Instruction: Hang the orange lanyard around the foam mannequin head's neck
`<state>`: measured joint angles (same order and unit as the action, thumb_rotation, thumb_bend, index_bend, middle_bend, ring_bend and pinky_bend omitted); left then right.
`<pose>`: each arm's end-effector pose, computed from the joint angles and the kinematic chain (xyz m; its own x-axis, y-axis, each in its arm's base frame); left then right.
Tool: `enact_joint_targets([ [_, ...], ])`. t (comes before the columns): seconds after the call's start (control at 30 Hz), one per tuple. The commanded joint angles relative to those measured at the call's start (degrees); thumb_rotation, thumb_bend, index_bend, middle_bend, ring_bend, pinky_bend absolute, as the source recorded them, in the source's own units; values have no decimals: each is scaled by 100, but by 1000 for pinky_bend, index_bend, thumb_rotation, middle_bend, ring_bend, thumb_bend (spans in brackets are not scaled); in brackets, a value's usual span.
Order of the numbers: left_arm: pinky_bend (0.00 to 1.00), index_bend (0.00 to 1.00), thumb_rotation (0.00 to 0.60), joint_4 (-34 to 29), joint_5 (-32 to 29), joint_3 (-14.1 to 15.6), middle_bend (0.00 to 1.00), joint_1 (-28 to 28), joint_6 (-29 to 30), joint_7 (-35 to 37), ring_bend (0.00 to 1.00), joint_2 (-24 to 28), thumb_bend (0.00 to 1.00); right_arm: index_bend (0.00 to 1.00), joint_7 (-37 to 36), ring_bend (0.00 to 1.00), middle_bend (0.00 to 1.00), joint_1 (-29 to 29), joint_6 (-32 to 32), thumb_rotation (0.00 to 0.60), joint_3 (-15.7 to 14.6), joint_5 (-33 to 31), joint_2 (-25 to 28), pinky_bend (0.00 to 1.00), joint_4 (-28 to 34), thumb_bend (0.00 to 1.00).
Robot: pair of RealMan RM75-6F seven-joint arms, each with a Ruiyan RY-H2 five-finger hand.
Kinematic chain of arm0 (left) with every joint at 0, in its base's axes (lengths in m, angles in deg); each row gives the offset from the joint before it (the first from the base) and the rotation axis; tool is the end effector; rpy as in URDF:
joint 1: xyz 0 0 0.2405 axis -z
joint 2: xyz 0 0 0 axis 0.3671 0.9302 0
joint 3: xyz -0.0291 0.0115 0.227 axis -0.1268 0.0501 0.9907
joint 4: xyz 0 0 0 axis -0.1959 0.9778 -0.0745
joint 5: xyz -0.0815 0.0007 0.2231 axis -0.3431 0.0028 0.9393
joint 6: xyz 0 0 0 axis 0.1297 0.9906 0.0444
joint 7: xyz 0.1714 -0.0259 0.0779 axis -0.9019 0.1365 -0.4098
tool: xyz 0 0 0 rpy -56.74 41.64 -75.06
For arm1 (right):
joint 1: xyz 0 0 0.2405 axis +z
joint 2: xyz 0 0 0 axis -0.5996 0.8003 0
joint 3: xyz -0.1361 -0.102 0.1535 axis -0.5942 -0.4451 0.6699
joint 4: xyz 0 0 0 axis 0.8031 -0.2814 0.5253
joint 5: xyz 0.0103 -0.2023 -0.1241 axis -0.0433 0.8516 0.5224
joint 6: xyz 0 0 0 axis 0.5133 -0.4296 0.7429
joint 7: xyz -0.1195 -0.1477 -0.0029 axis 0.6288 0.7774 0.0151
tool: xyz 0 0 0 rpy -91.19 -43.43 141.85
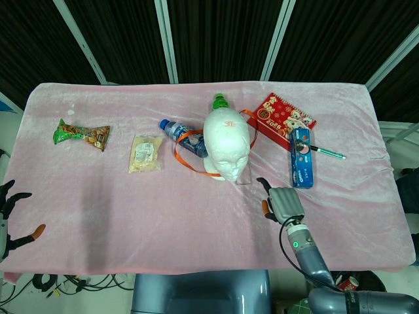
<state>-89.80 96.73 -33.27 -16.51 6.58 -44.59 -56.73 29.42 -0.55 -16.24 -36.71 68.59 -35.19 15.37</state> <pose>-0.2819 0.2111 0.1243 0.1975 -0.0645 0.9782 0.9719 0.1429 -0.1869 -0.1391 -0.3158 -0.0388 0.3052 -0.3762 0.8748 -0.9521 -0.1040 0.2874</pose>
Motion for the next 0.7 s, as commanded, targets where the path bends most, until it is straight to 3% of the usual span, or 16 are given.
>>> enact_joint_targets([
  [0.03,0,262,600,8,-27,-40,55,-16,4,18,0,-2,178,168,360,913,900,286,129,600,149,-327,-331,914,-251,566],
  [0.37,0,262,600,-1,23,-135,55,-75,-35,41,0,1,179,168,973,919,905,773,312,600,315,-1360,-1045,917,-1180,568],
  [0.7,0,262,600,10,67,-196,54,-123,-65,31,0,-14,179,170,965,918,905,866,526,600,305,-1642,-1242,918,-1620,569],
])
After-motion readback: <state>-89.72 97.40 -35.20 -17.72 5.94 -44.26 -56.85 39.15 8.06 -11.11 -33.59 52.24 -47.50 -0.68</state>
